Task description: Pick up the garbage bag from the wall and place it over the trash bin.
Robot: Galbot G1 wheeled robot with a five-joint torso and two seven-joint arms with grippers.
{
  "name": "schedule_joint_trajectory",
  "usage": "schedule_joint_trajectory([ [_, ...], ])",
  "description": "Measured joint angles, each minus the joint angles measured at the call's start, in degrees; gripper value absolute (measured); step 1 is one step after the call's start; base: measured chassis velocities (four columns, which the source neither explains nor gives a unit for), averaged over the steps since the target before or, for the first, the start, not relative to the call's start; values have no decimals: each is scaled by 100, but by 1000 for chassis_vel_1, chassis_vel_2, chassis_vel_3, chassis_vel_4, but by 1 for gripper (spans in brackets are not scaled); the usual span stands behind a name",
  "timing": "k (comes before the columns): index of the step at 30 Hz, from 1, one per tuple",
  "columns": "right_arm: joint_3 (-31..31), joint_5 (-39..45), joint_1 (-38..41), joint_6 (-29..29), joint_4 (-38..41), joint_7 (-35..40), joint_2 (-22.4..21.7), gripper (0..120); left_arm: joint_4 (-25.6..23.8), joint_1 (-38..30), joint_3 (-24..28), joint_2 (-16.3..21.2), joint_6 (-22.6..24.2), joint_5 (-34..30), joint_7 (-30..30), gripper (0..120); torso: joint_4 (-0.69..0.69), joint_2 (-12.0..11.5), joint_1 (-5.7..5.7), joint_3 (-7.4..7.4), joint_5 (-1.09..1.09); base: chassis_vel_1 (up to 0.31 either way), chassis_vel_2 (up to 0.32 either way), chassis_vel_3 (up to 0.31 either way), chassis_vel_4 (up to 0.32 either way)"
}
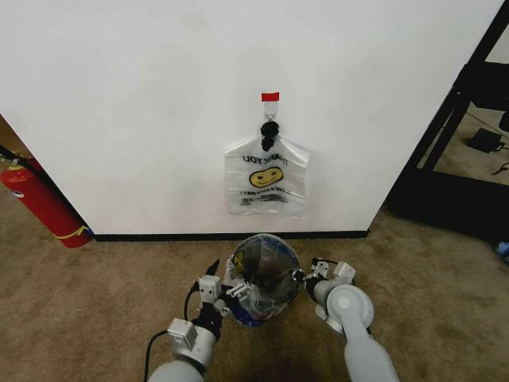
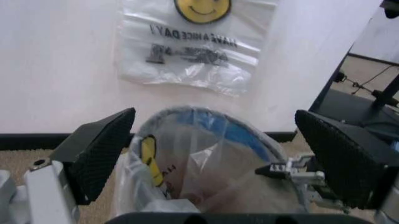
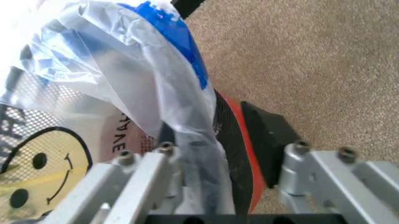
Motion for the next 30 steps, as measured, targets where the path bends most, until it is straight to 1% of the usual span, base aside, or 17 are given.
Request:
schedule_joint_trajectory([
  [3, 0, 0, -9, -3, 24, 0, -5, 36, 0, 0, 4, 1, 2, 4, 0, 100, 0, 0, 0, 0, 0, 0, 0, 0, 0],
  [4, 5, 0, -27, -19, 69, 0, -18, 44, 0, -8, 8, 5, 10, 5, -3, 100, 0, 0, 0, 0, 0, 0, 0, 0, 0],
  [7, 24, -3, -189, -56, 334, -5, -119, 57, -10, -65, 0, 2, 21, 5, -46, 100, 0, 0, 0, 0, 0, 0, 0, 0, 0],
  [9, 28, -28, -243, -53, 413, -41, -152, 59, -23, -80, -9, -4, 22, 0, -57, 100, 0, 0, 0, 0, 0, 0, 0, 0, 0],
  [13, 62, -518, -846, 230, 1354, -576, -407, 79, -107, -126, -192, -37, 16, -89, -117, 100, -1, 0, 0, 0, 1, 0, 0, 0, 0],
  [15, 134, -848, -1068, 540, 1661, -904, -461, 86, -107, -131, -302, -56, -31, -124, -134, 100, 0, 0, 0, 0, 0, 0, 0, 0, 0],
  [16, 134, -848, -1068, 540, 1661, -904, -461, 86, -107, -131, -302, -56, -31, -124, -134, 100, 0, 0, 0, 0, 0, 0, 0, 0, 0],
  [18, 226, -1393, -1325, 1017, 1959, -1416, -524, 94, -48, -137, -445, -74, -126, -124, -119, 100, -1, 0, 0, 0, 1, 0, 0, 0, 0],
  [19, 264, -1838, -1534, 1494, 2129, -1740, -567, 99, -3, -133, -554, -84, -208, -101, -71, 100, 0, 0, 0, 0, 0, 0, 0, 0, 0],
  [22, 332, -2937, -2080, 2842, 2379, -2350, -632, 100, 74, -56, -812, -89, -478, 19, 165, 100, -1, 0, 0, 0, 0, 0, 0, 0, 0],
  [23, 332, -2937, -2080, 2842, 2379, -2350, -632, 100, 74, -56, -812, -89, -478, 19, 165, 100, -1, 0, 0, 0, 0, 0, 0, 0, 0],
  [24, 392, -3655, -2442, 3662, 2425, -2581, -654, 100, 102, 47, -954, -76, -645, 35, 313, 100, -1, 1, 0, 0, 0, 0, 0, 0, 0],
  [25, 402, -3769, -2495, 3776, 2425, -2598, -656, 100, 105, 62, -974, -74, -670, 38, 333, 100, -1, 1, 0, 0, 0, 0, 0, 0, 0],
  [26, 469, -4558, -2869, 4676, 2383, -2681, -651, 100, 131, 230, -1147, -72, -849, 97, 475, 100, -3, 0, 0, 0, 0, 0, 0, 0, 0],
  [28, 516, -5041, -3148, 5277, 2369, -2704, -588, 100, 145, 427, -1315, -116, -994, 139, 556, 100, -1, 1, -1, 0, 1, 0, 0, 0, 0],
  [29, 522, -5081, -3189, 5339, 2374, -2710, -573, 100, 145, 473, -1359, -136, -1021, 147, 571, 100, -1, 0, 0, 0, 1, 0, 0, 0, 0],
  [30, 570, -5202, -3364, 5635, 2433, -2751, -500, 100, 138, 653, -1544, -233, -1132, 203, 601, 100, 0, 0, -1, 0, 0, 0, 0, 0, 0],
])
